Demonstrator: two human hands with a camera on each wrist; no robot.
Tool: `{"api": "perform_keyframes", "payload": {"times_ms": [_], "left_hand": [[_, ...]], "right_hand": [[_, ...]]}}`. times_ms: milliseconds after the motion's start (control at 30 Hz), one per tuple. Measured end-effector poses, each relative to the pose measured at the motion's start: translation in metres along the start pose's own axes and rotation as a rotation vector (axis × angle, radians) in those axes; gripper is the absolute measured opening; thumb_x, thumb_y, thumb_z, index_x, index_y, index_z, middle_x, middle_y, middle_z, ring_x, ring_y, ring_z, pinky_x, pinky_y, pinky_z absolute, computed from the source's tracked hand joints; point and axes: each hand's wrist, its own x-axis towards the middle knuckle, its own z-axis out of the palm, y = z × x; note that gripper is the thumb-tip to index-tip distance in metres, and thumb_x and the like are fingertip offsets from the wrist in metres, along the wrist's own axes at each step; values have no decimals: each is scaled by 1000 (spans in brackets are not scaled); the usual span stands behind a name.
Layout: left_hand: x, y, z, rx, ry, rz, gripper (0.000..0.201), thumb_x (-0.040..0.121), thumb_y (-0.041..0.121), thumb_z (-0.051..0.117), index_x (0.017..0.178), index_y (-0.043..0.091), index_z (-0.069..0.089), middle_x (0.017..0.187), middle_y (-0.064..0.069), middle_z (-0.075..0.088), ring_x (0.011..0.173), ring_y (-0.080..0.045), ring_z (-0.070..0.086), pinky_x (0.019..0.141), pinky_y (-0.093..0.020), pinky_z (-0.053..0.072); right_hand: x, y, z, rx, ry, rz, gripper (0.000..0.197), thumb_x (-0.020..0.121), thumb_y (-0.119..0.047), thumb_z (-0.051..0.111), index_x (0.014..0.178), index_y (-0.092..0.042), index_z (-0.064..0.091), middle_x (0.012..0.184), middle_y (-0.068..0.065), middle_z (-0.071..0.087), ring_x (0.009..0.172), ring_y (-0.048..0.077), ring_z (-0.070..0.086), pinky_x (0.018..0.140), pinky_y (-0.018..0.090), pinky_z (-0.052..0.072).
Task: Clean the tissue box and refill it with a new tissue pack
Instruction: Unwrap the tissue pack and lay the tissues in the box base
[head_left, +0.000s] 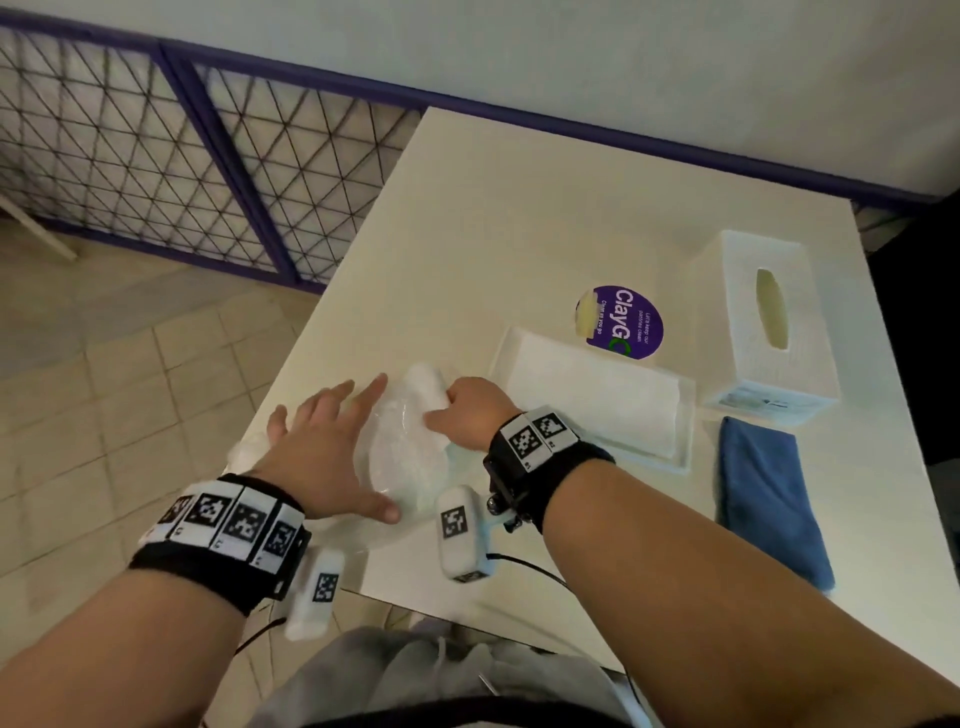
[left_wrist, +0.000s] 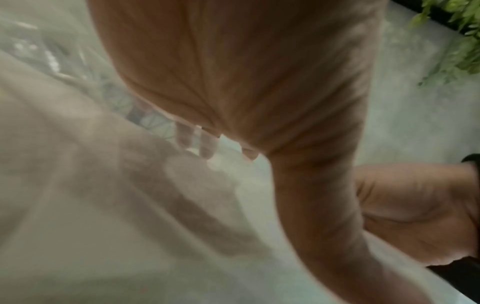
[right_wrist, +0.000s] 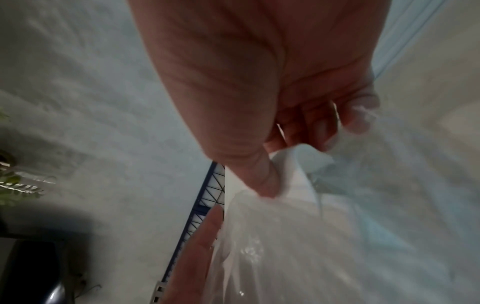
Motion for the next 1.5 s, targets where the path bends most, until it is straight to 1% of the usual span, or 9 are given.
{"api": "perform_keyframes", "payload": {"times_ms": [133,233,367,533,700,900,1233,1400,1500], "left_hand": [[-6,-6,1,-125,102,8,132,46,84,65,147,46,-12,159,5,6,146,-17,4,117,-51,0],[-10,-9,-1,-158,137,19,129,46,85,62,147,46,-7,158,6,9,146,-16,6,116,-50,0],[-13,-10,-4,-177,176,43,124,48,85,61,149,45,1,158,6,12,145,-16,8,116,-50,0],[-10,-17,-6,-208,261,11,118,45,96,34,148,43,11,157,5,18,144,-18,15,116,-51,8],[-15,-17,-7,-211,240,12,119,43,94,37,148,42,15,156,5,19,144,-19,15,116,-51,6],[-18,-8,2,-104,63,47,137,38,83,69,147,48,-5,160,6,-5,147,-16,-13,114,-54,-11],[-17,-3,13,37,-22,26,144,42,78,74,144,45,-22,159,2,-18,146,-22,-18,114,-59,-10],[-19,-2,13,11,-1,24,144,43,76,75,143,45,-25,159,3,-19,146,-21,-16,115,-57,-10],[-21,-2,15,-47,28,31,151,39,77,75,139,45,-32,159,3,-18,147,-18,-15,114,-56,-12]], "right_hand": [[-1,1,2,352,85,52,66,69,-32,78,124,-10,48,117,2,59,106,23,59,86,35,51],[-3,2,0,605,97,143,71,74,-34,75,134,-13,45,132,4,55,117,26,57,92,43,53],[-8,4,-7,311,73,132,37,83,-19,65,114,1,62,111,11,63,103,28,60,94,40,52],[-12,2,1,294,34,70,10,81,-18,69,85,-13,61,94,7,59,87,21,54,80,35,48],[-14,-6,3,147,-22,70,13,84,-22,66,74,-20,57,99,7,57,93,18,52,95,33,47],[-24,-10,4,69,64,46,53,81,-40,69,110,4,66,116,16,67,109,31,62,96,40,50],[-27,-17,11,77,87,-34,28,79,-18,68,100,0,70,102,13,71,95,29,66,84,38,55],[-18,-20,20,27,-36,26,34,82,-35,62,61,-12,50,61,-2,47,56,15,47,50,24,35],[-20,-25,21,-64,-1,-22,29,82,-36,61,63,-22,44,68,-7,49,68,16,50,65,26,38]]}}
